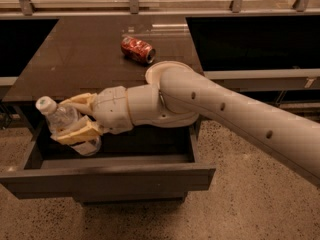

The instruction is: Place blue plastic bottle into top drawer

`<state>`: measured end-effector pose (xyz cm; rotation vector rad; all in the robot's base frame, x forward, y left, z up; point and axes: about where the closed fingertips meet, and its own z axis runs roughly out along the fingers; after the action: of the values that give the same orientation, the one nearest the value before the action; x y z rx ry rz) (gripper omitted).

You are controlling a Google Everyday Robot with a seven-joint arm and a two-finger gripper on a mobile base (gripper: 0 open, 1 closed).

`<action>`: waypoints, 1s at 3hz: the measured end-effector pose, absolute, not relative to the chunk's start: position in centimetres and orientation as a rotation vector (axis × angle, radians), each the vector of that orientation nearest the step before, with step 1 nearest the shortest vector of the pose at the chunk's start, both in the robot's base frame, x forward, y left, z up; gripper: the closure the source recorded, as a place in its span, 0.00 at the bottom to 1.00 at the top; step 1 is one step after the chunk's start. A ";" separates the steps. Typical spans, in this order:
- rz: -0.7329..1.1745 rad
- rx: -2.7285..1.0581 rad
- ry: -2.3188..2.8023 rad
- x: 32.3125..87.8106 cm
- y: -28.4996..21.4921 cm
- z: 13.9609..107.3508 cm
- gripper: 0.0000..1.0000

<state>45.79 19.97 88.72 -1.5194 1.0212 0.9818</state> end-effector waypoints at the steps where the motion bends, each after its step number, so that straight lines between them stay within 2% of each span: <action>1: 0.962 -1.503 1.059 45.9 18.0 88.2 1.00; 2: 1.035 -1.461 1.007 46.2 19.5 89.1 1.00; 3: 1.107 -1.360 0.963 49.0 20.2 88.0 1.00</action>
Offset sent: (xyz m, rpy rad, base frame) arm 0.0111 0.0088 0.0101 0.1555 0.0842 0.0446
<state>48.98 20.21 88.04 -1.3604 0.9634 1.1069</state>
